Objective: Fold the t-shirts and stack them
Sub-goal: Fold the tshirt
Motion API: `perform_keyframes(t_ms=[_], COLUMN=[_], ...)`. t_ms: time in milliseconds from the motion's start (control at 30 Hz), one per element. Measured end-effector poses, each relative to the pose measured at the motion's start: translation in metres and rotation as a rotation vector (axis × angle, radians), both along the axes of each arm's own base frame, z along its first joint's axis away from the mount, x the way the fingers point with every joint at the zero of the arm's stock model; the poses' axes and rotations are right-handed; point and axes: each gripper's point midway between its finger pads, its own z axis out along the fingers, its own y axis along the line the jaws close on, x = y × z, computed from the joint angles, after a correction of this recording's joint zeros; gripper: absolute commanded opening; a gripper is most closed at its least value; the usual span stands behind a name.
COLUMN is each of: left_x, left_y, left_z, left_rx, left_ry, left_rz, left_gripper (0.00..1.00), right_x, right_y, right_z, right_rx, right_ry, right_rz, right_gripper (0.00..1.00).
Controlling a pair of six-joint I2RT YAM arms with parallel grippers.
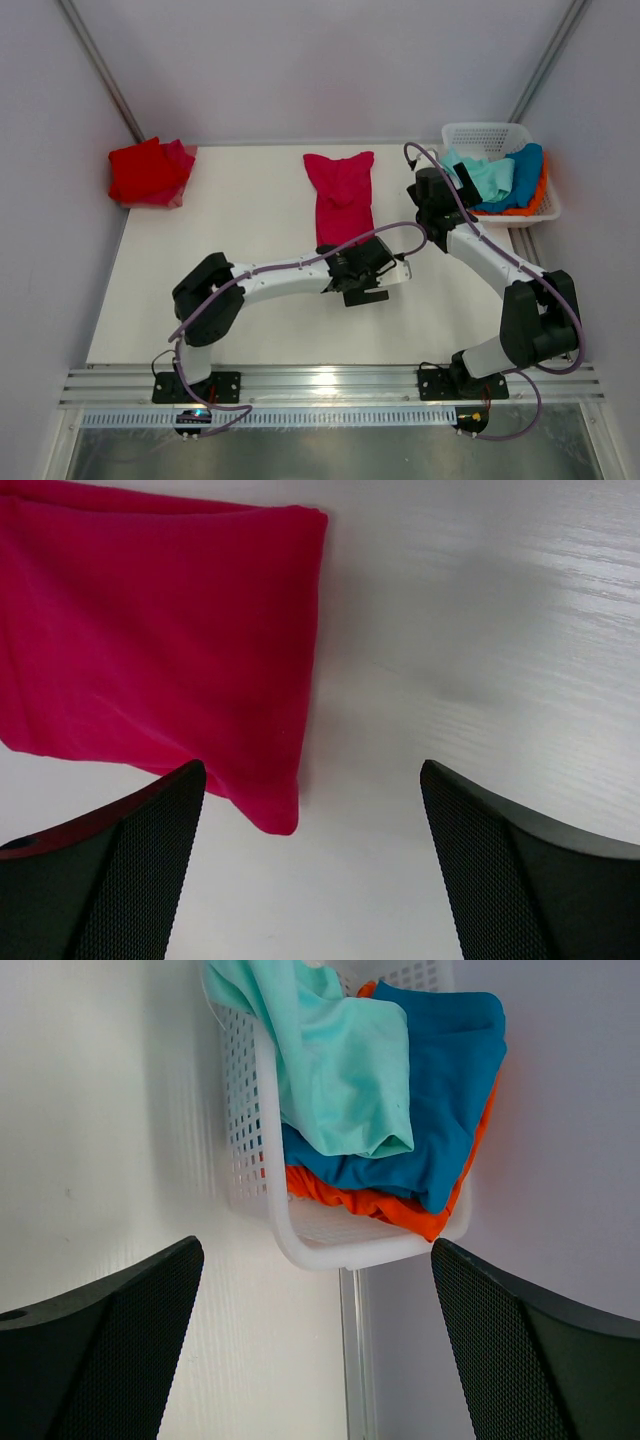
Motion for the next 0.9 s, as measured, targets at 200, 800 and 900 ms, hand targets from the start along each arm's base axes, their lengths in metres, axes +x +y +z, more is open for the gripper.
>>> perform_keyframes(t_ms=[200, 800, 900], left_x=[0.002, 0.025, 0.032], left_y=[0.0, -0.005, -0.005], left_z=[-0.021, -0.044, -0.044], left_rx=[0.033, 0.06, 0.055], left_ry=[0.006, -0.087, -0.102], left_rz=[0.001, 0.037, 0.053], left_gripper=[0.85, 0.77, 0.74], right_x=[0.0, 0.003, 0.003], right_y=[-0.002, -0.003, -0.003], right_z=[0.0, 0.004, 0.004], right_rx=[0.0, 0.008, 0.008], right_ry=[-0.002, -0.028, -0.028], right_rz=[-0.005, -0.01, -0.011], right_gripper=[0.99, 0.99, 0.99])
